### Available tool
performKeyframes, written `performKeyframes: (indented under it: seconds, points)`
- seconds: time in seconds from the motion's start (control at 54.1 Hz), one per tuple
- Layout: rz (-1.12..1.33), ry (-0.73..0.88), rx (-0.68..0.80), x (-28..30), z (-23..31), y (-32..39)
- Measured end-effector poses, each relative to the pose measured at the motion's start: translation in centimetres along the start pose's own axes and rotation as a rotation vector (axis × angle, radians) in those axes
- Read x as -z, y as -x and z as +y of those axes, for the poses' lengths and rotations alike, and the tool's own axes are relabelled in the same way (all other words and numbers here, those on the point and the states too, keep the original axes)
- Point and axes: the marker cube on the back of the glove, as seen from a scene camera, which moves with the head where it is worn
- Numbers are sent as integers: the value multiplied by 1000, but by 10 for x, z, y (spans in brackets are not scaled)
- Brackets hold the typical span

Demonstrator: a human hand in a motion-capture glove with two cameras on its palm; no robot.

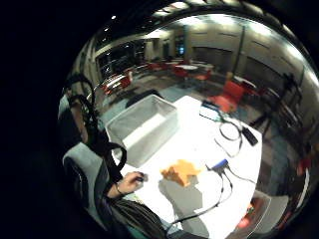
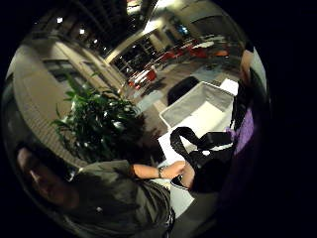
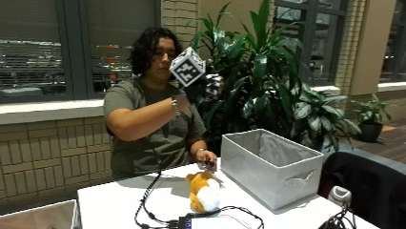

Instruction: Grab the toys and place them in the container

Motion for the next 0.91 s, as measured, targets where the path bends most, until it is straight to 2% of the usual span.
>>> performKeyframes:
  seconds: [0.074,0.13,0.167,0.204,0.241,0.278,0.37,0.537,0.648,0.759,0.833,0.907]
  points:
    - [88,26,43,-33,-38,12]
    - [109,33,10,-61,-61,22]
    - [211,86,56,-79,-69,13]
    - [274,187,51,-95,-74,6]
    - [217,308,-61,-110,-76,13]
    - [222,404,-96,-121,-72,15]
    - [469,415,-15,-116,-53,-21]
    - [585,525,-112,-89,7,-91]
    - [590,634,-254,-82,62,-149]
    - [349,752,-366,-92,128,-169]
    - [239,752,-472,-107,173,-177]
    - [177,737,-528,-120,196,-187]
